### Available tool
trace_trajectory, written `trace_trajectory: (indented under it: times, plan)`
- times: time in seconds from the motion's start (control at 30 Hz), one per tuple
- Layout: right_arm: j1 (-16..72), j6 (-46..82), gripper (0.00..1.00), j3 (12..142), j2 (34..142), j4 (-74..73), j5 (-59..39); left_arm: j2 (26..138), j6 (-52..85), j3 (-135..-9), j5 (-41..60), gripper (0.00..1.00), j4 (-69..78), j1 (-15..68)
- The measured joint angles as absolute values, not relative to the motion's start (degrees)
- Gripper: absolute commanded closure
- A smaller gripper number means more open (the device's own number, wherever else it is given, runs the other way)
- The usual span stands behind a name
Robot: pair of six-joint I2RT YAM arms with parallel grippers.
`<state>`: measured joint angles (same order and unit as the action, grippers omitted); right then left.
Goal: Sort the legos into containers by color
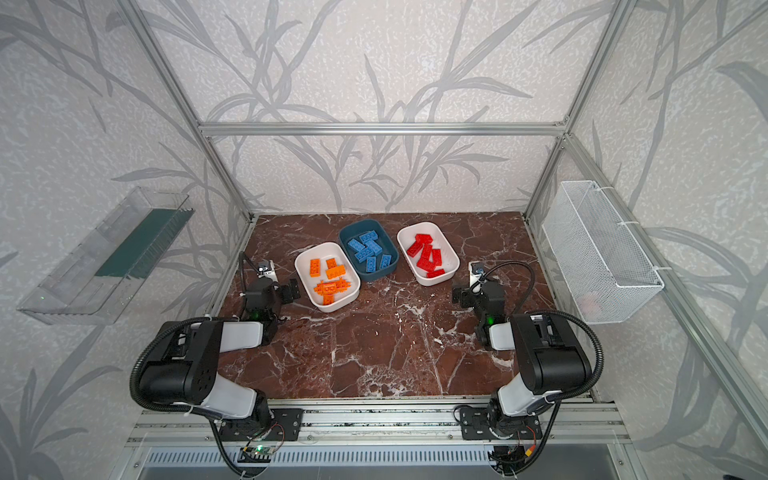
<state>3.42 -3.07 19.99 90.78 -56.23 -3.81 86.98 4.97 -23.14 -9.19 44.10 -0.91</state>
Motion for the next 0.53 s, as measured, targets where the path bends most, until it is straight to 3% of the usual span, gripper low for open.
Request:
trace_trajectory:
  times: [0.53]
  plan:
    - [3.8,-3.4,0.01,20.7,90.8,-55.0,-4.0,87.0,5.0,-23.1,-9.1,0.01,44.1,-0.9]
